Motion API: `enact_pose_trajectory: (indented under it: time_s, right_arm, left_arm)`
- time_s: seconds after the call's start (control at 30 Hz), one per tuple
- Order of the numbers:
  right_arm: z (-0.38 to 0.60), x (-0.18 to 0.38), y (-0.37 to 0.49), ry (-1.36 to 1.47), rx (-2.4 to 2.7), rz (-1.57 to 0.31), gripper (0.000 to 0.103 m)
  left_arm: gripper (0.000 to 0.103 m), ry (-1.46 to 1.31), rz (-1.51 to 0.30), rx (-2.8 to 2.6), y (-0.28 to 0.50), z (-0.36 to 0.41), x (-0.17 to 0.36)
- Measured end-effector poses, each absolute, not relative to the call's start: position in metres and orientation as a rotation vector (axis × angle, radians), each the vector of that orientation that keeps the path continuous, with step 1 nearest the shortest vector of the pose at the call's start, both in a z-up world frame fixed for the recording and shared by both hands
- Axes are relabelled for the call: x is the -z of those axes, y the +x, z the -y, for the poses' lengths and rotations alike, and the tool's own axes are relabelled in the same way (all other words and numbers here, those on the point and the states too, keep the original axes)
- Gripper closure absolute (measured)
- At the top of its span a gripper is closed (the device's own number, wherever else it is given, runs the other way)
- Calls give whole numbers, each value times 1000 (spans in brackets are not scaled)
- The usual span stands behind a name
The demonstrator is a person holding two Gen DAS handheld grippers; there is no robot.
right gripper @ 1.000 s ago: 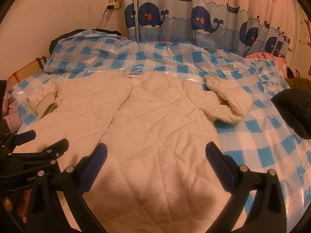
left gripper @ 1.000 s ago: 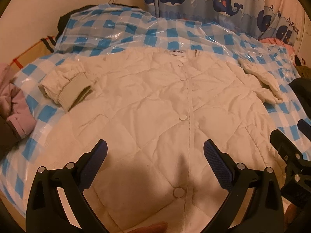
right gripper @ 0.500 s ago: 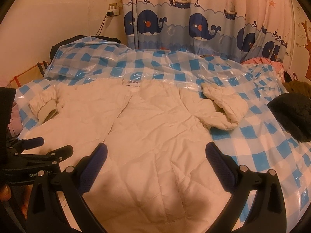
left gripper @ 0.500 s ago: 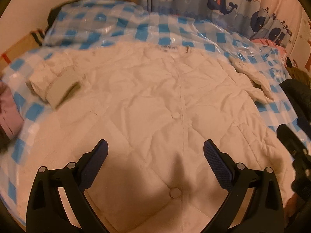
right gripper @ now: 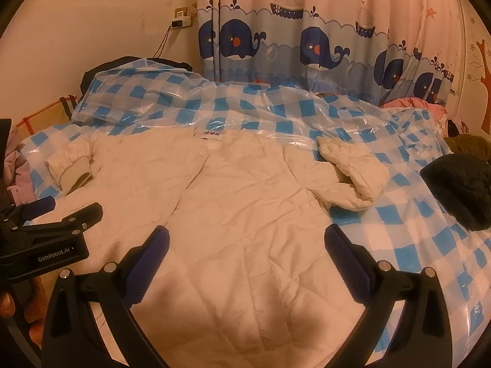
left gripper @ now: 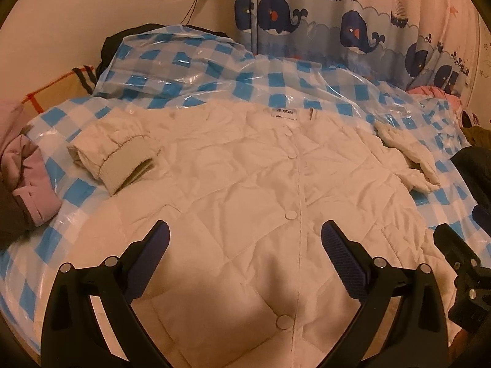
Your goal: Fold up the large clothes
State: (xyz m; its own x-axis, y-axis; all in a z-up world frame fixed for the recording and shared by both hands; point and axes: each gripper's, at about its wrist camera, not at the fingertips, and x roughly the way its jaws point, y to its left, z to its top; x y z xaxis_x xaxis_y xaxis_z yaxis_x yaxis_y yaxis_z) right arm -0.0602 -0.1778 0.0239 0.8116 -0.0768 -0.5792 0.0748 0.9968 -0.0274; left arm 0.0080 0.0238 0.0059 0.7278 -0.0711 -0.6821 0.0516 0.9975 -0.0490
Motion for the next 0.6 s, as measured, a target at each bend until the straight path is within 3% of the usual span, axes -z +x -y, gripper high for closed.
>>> enact_pose_trajectory:
  time_s: [0.6]
  right_arm:
    - [174,-22,-59,-3,74,-624,6]
  left_arm:
    - [8,-26,-767,52,9,-25,1]
